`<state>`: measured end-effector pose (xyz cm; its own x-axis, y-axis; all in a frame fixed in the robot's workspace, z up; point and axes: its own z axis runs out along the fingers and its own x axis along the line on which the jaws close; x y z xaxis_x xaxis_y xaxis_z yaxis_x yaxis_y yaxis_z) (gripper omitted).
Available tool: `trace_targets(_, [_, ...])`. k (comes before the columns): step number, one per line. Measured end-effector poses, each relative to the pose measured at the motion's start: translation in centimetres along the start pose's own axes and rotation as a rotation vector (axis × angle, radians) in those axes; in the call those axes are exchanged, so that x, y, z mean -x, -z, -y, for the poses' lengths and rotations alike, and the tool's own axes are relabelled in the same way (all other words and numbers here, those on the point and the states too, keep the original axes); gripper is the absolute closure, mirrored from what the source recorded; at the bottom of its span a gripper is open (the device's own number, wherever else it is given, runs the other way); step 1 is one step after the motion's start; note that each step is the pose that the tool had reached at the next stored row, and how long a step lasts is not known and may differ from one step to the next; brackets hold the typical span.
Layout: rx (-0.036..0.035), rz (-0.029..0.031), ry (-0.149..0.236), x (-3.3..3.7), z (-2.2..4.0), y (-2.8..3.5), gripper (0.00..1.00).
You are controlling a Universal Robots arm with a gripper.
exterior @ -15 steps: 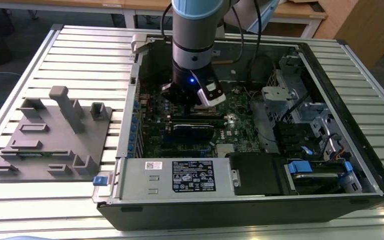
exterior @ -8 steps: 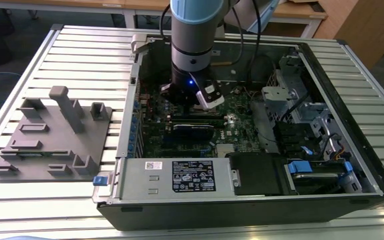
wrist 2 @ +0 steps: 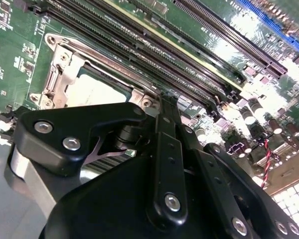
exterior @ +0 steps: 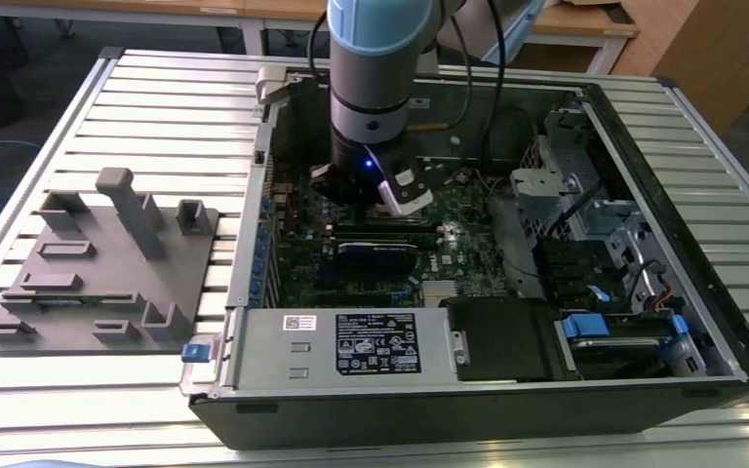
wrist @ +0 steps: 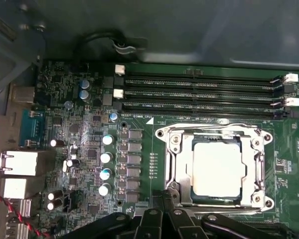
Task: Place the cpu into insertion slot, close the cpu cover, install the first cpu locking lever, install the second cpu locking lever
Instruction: 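Install the second cpu locking lever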
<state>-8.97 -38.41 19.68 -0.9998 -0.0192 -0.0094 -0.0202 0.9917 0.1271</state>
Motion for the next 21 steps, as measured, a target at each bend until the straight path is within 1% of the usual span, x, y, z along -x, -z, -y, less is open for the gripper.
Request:
trace_targets(4, [0.0083,0.0,0.0,-0.16,0.07,-0.08,0.9])
trace_targets(6, [0.0101,0.0001,0.0,-0.26,0.1,-0.11,0.9])
trace_targets(10, [0.0118,0.0002,0.0,-0.48,0.16,-0.2,0.9])
trace_targets(15, [0.0114,0.0,0.0,-0.55,0.18,-0.22,0.9])
trace_targets(21, [0.0114,0.0001,0.0,-0.54,0.04,0.92,0.9])
